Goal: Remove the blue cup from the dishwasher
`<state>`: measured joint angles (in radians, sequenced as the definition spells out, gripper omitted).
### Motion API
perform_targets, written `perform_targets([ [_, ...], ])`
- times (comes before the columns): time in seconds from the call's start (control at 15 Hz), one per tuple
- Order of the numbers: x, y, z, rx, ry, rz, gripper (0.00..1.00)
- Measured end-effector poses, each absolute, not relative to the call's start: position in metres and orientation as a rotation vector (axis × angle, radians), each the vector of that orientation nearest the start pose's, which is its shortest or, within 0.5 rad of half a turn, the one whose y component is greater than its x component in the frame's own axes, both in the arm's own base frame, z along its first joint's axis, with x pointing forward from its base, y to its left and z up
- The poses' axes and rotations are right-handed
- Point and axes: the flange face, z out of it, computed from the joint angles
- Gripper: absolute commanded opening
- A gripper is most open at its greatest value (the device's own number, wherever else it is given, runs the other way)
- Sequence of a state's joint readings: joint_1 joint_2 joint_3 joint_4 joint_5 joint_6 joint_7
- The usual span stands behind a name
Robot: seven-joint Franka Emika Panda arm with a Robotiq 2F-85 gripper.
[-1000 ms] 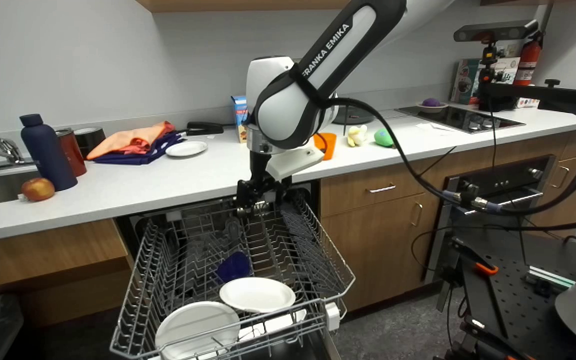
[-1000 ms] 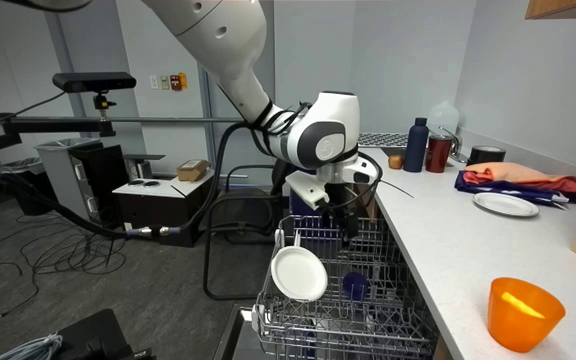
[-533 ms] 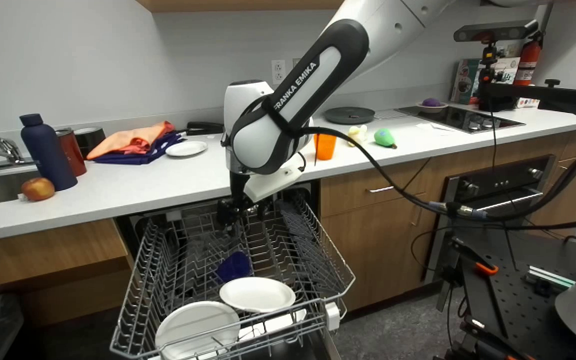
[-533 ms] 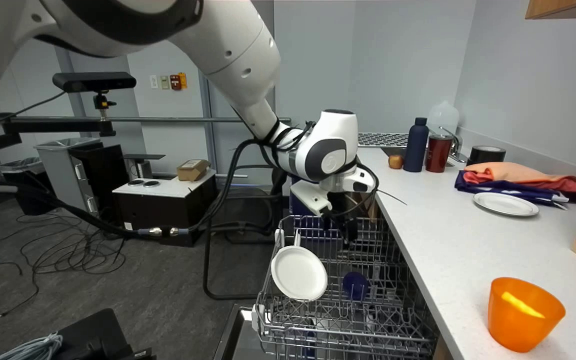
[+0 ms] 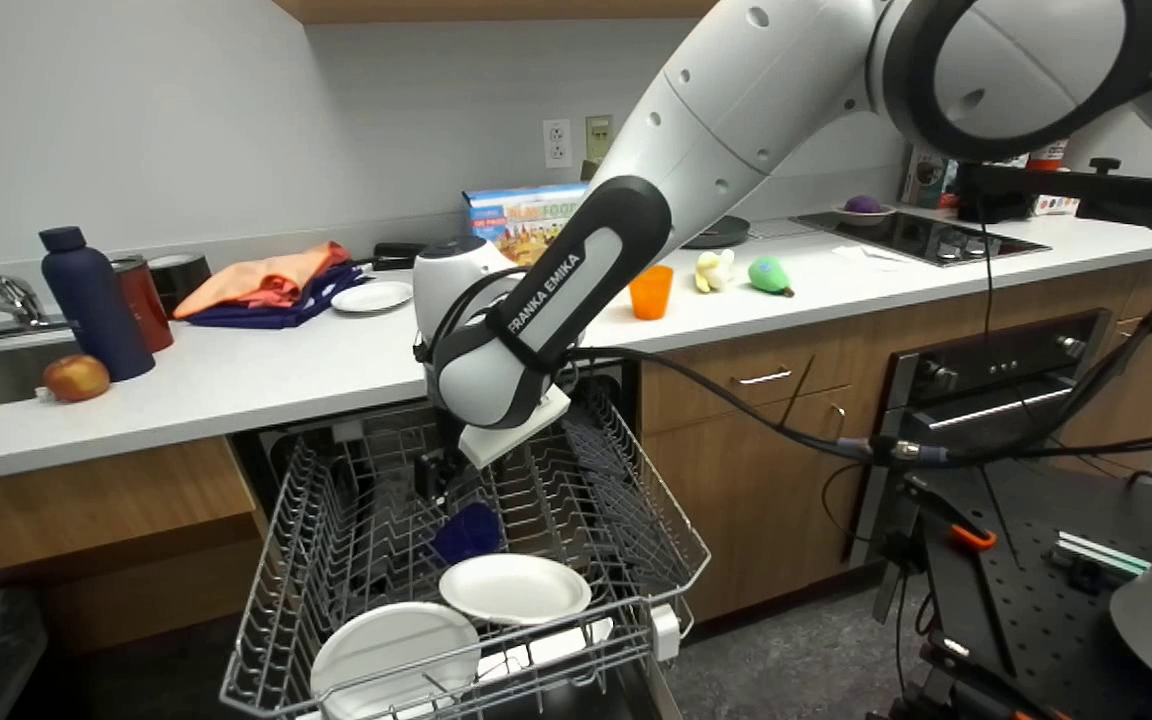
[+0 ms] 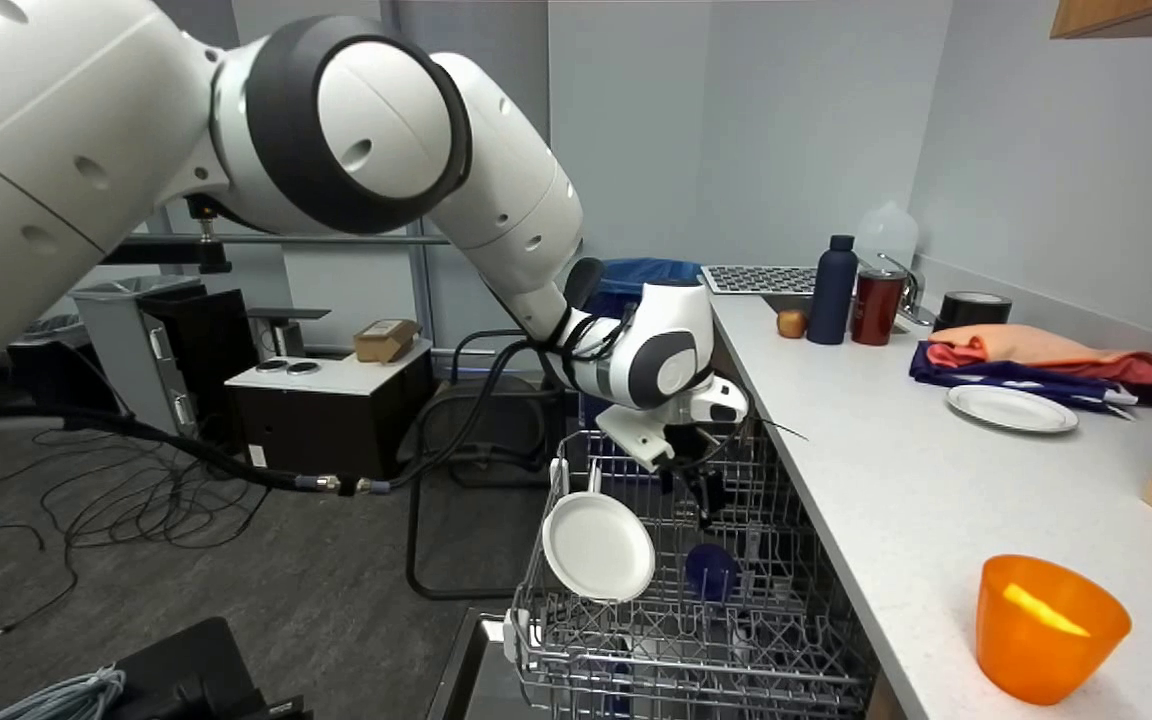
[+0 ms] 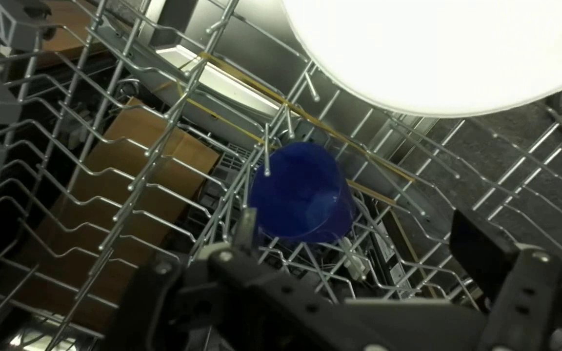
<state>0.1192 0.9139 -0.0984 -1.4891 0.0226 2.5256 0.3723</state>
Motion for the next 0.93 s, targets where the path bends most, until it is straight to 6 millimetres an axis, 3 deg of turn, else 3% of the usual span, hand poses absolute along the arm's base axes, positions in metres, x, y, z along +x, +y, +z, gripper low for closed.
perform_targets([
  [0.67,0.74,0.006,0.083,-3.111,0.731,-0.259,1.0],
  [0.93,0.75,0.009,0.08,-3.074,0.75,-0.358,1.0],
])
